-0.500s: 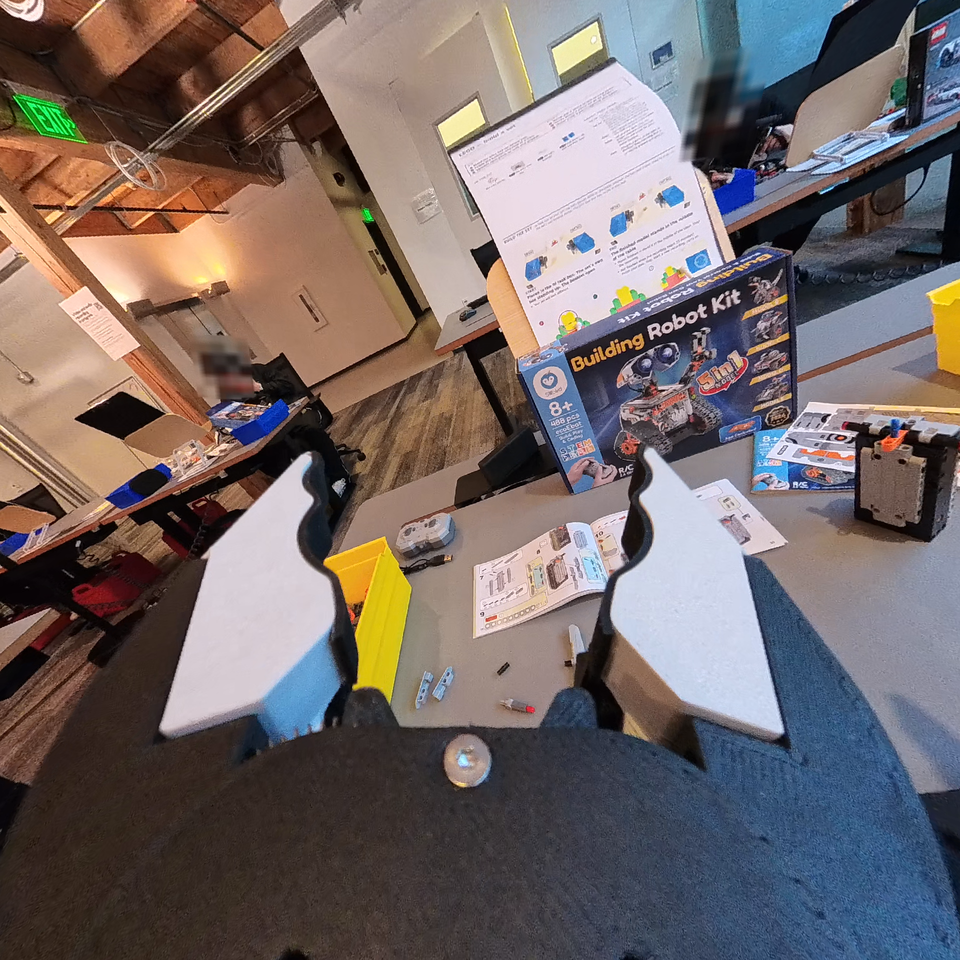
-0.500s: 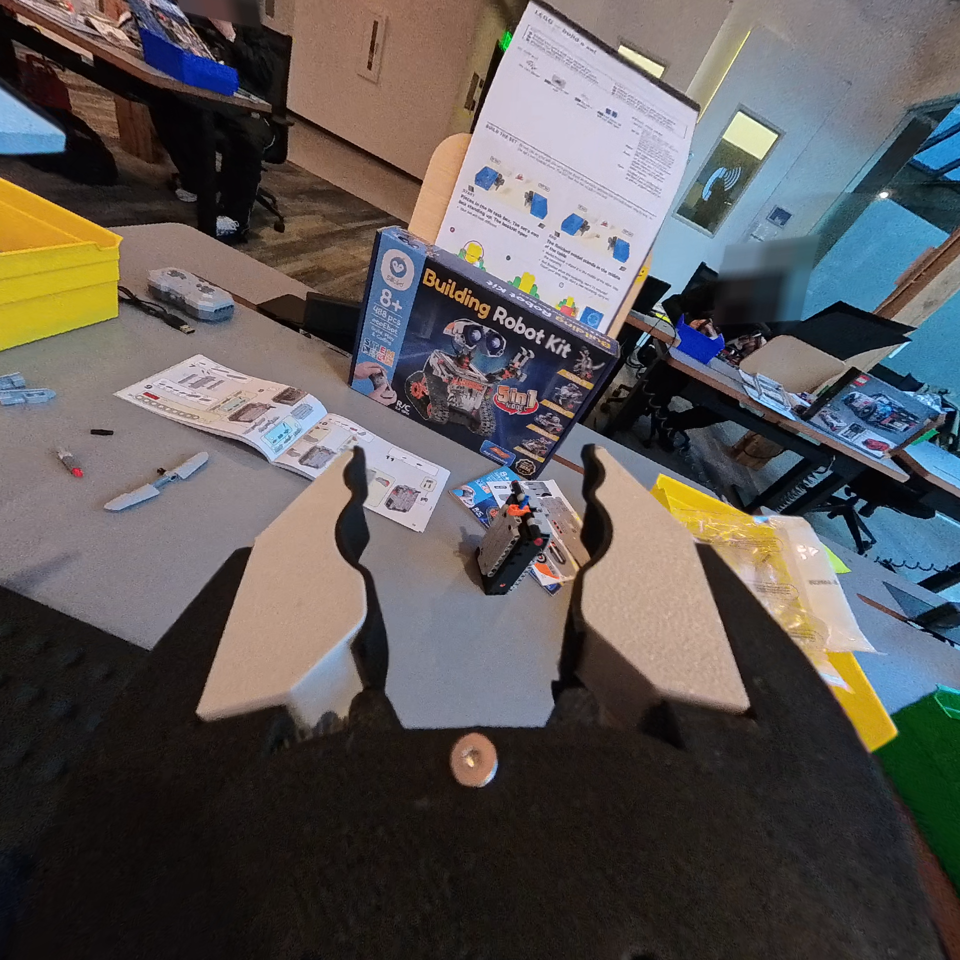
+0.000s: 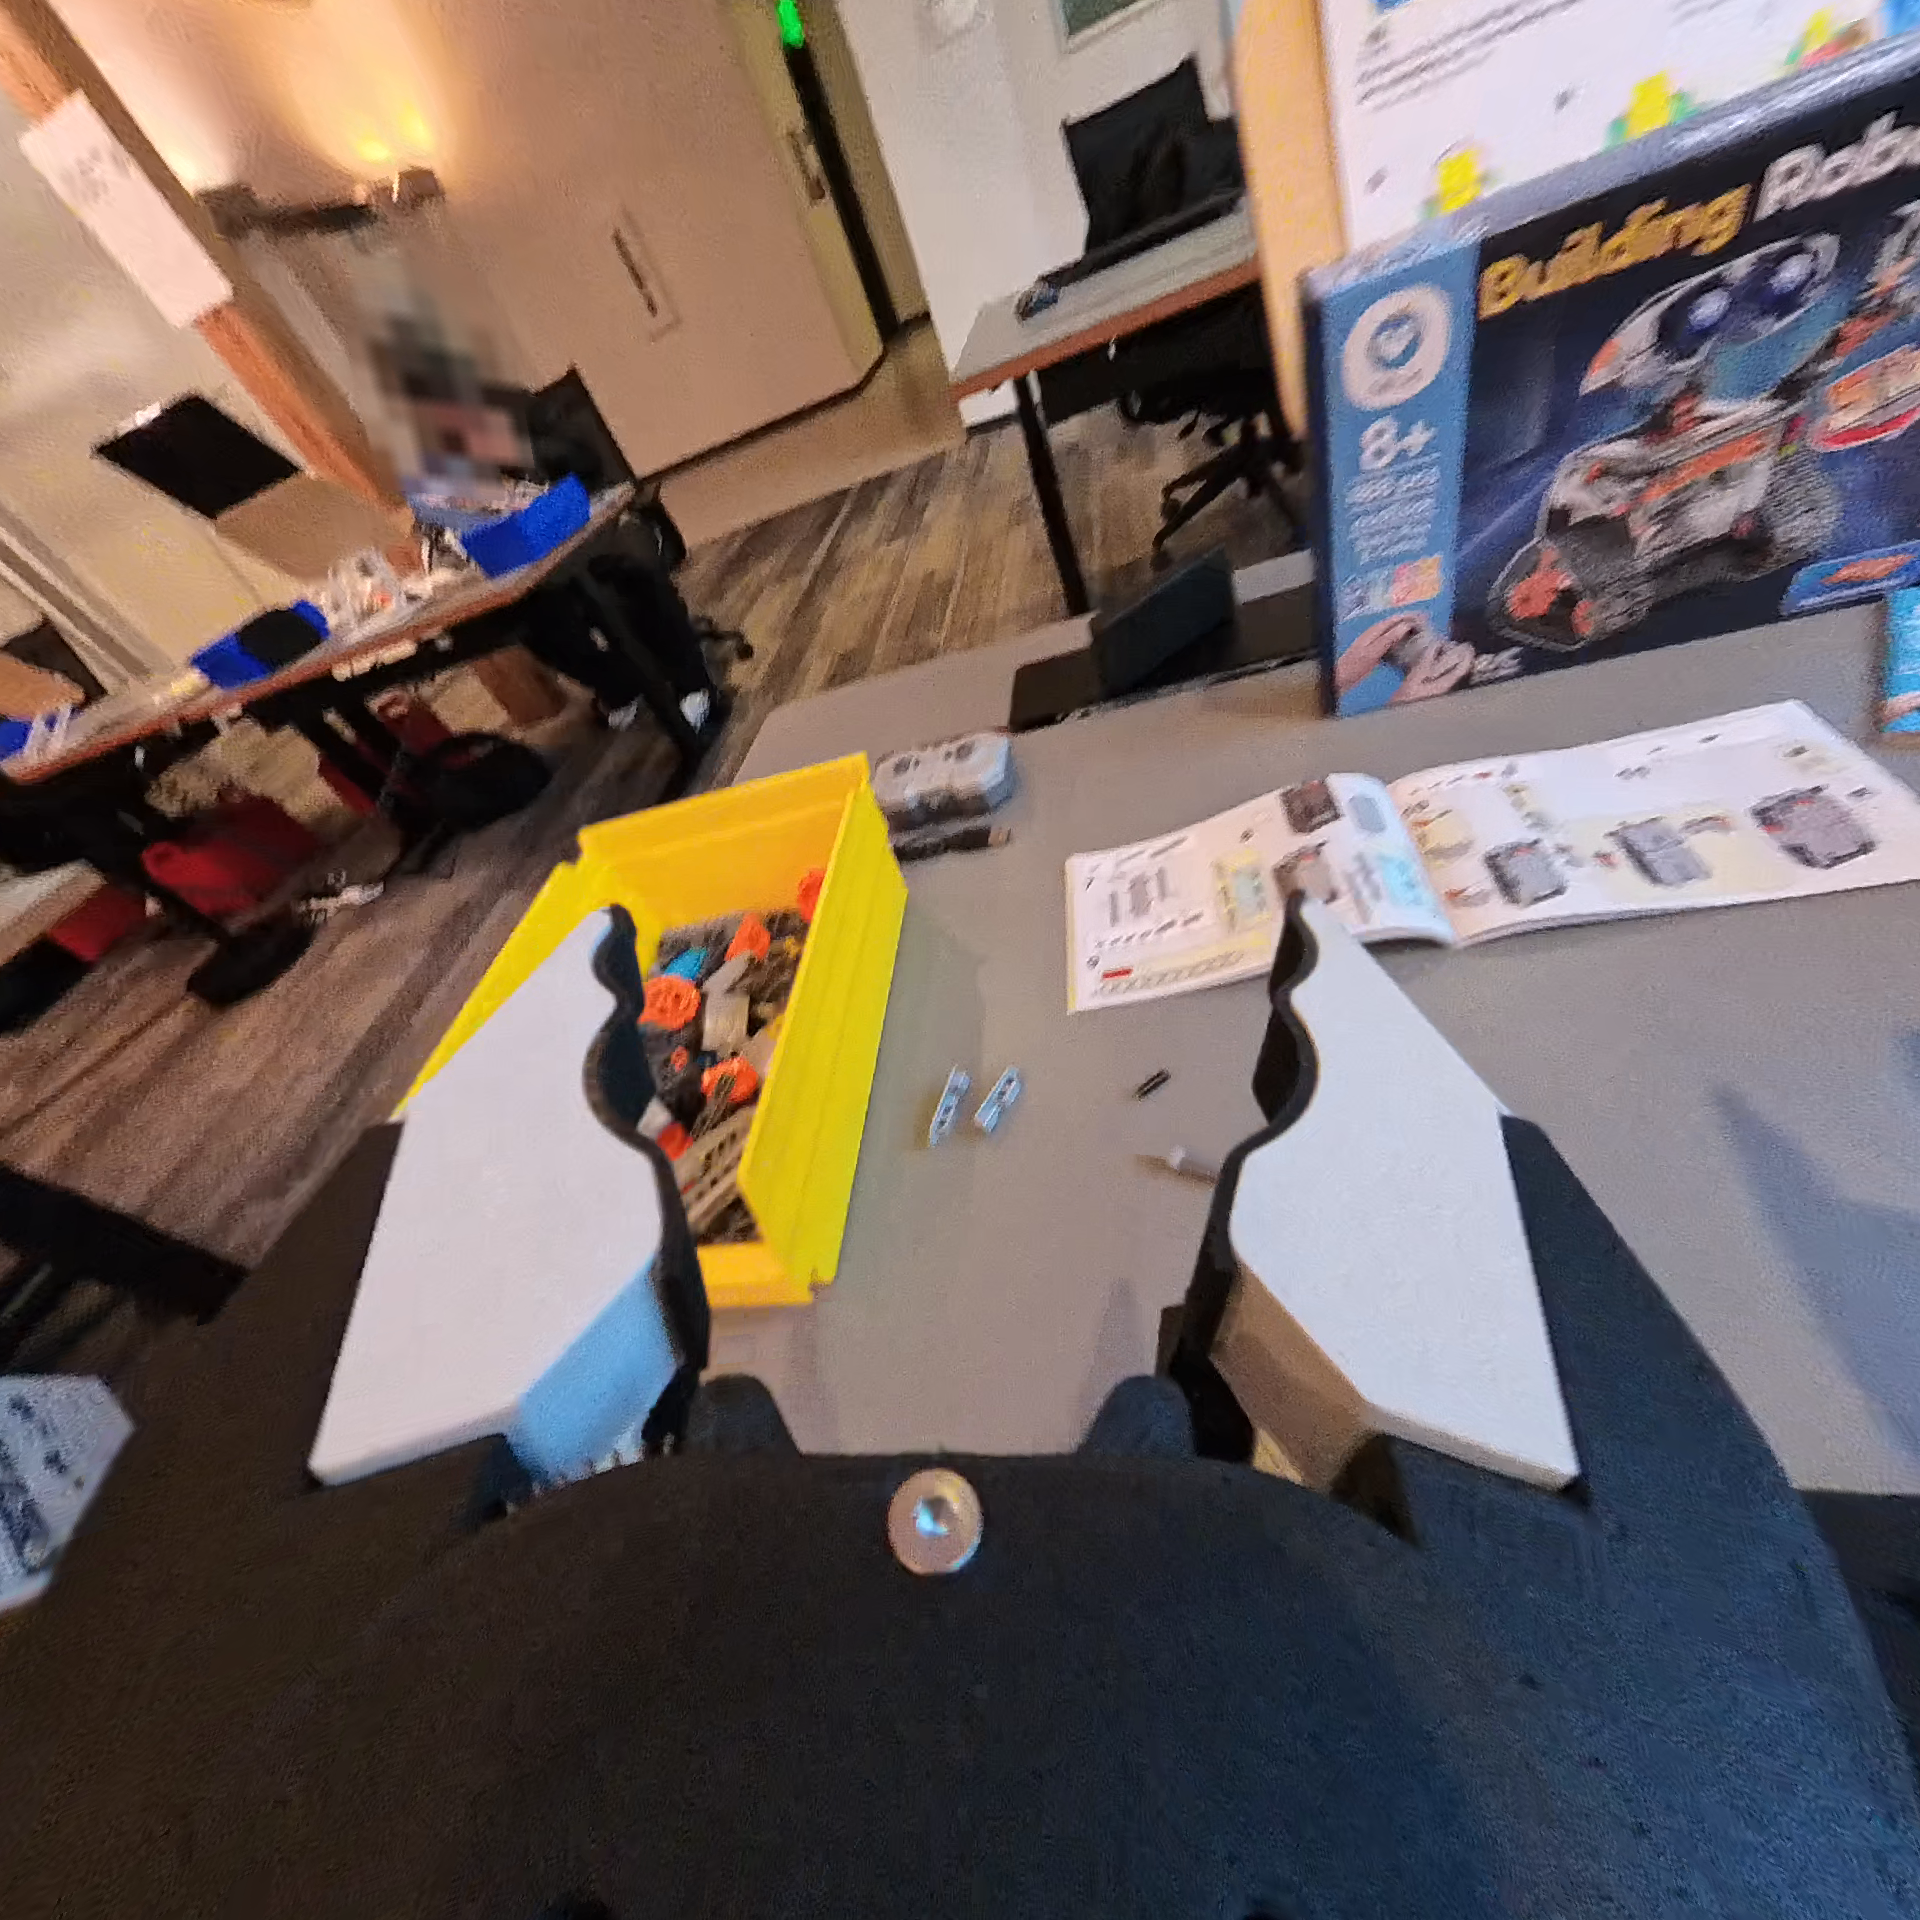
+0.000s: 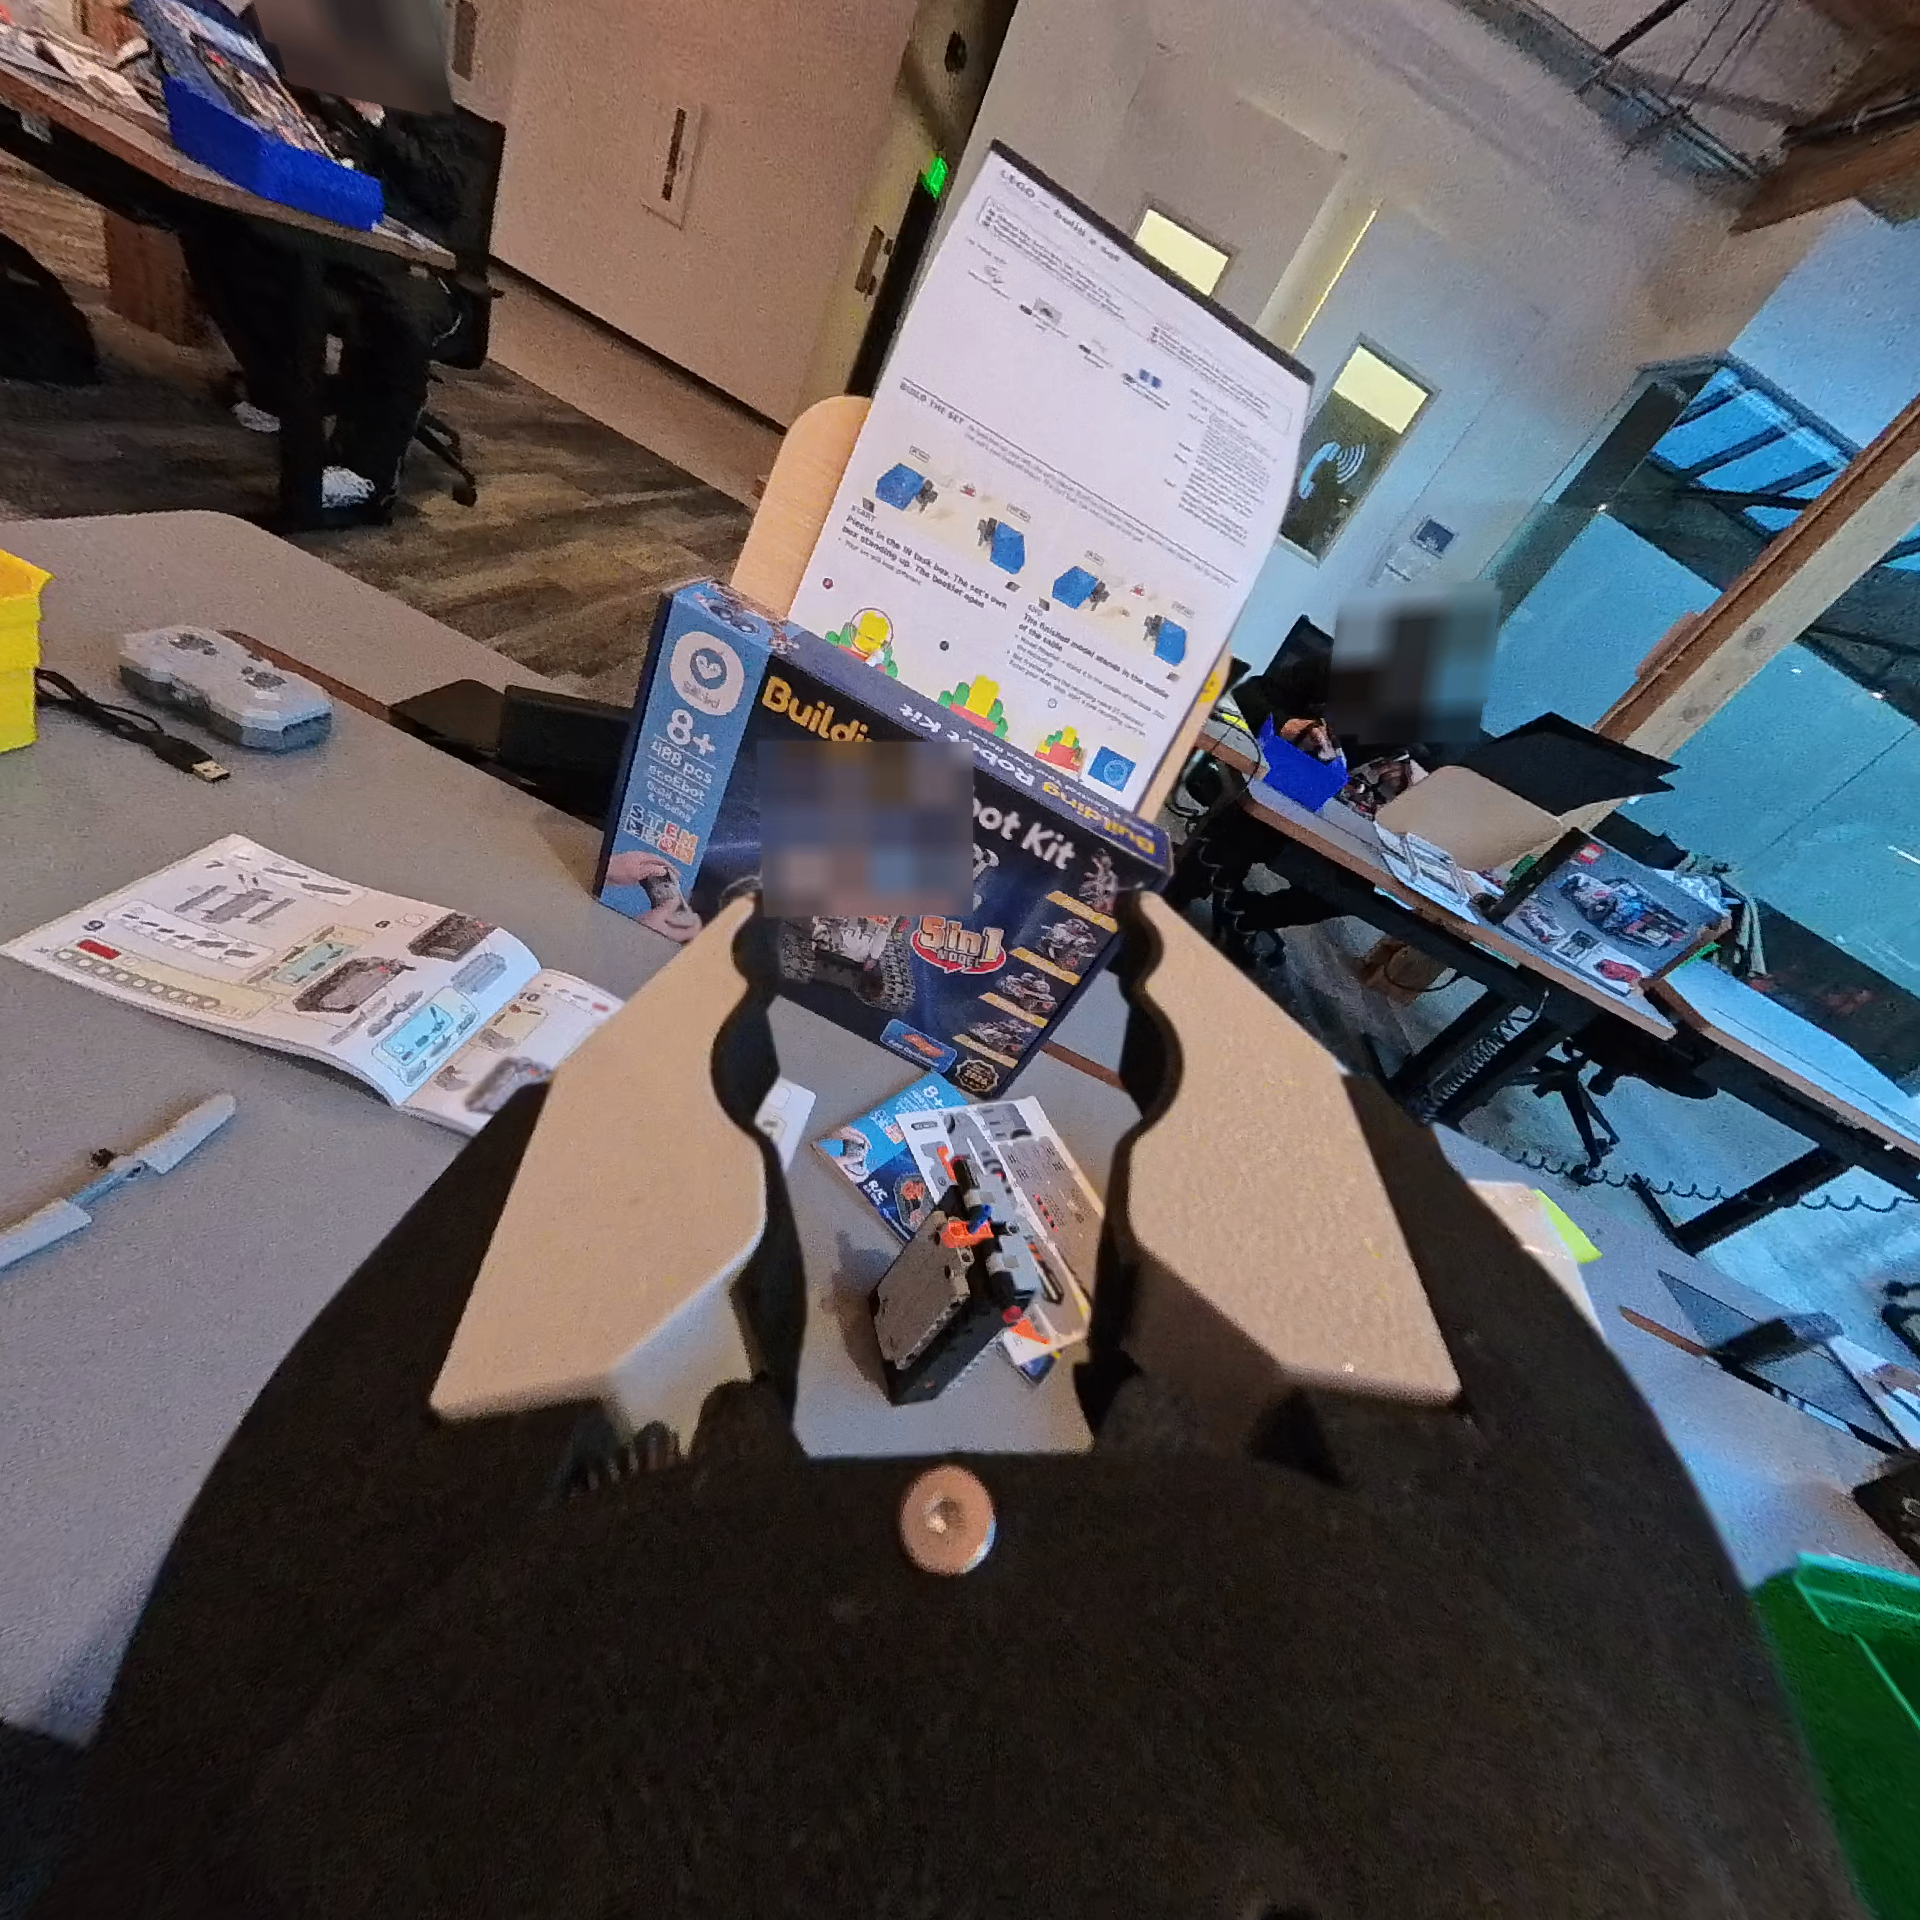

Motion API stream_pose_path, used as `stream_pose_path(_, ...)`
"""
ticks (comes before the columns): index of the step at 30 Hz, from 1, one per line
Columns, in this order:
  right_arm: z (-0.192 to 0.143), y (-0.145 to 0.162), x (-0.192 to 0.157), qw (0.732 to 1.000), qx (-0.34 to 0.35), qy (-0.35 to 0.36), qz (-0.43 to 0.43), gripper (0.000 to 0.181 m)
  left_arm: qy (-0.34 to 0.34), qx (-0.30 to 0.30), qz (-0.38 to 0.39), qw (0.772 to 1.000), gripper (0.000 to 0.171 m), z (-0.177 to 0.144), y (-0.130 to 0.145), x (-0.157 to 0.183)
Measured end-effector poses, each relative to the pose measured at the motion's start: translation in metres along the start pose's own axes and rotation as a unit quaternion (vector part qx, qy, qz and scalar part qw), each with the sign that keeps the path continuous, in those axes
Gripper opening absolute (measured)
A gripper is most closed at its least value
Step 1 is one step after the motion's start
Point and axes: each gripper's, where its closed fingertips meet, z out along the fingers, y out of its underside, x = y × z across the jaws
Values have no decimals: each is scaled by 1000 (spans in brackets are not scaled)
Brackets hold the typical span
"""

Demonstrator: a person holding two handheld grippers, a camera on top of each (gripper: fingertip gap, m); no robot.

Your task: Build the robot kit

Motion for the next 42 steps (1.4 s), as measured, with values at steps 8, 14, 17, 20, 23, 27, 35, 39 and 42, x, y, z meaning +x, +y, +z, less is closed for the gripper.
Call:
stream_pose_path(8,48,12,-34,998,-12,-61,-18,66,-10,-45,-62,997,113,-5,38,-42)
stream_pose_path(14,72,-37,-85,944,69,-312,84,67,243,-164,-92,952,62,12,89,51)
stream_pose_path(17,81,-53,-85,926,96,-354,89,61,256,-208,-59,942,42,25,116,70)
stream_pose_path(20,91,-40,-96,919,95,-380,43,46,245,-237,-44,939,47,39,131,71)
stream_pose_path(23,101,-2,-119,909,65,-412,16,43,269,-244,-64,929,38,48,133,71)
stream_pose_path(27,127,38,-140,903,-18,-429,-20,40,335,-211,-50,917,23,56,126,83)
stream_pose_path(35,136,62,-156,896,-54,-440,-29,40,329,-251,-48,909,30,82,150,68)
stream_pose_path(39,141,72,-162,895,-67,-440,-36,40,317,-270,-67,907,37,77,155,60)
stream_pose_path(42,146,82,-173,889,-84,-450,-33,40,301,-284,-92,905,63,81,161,74)
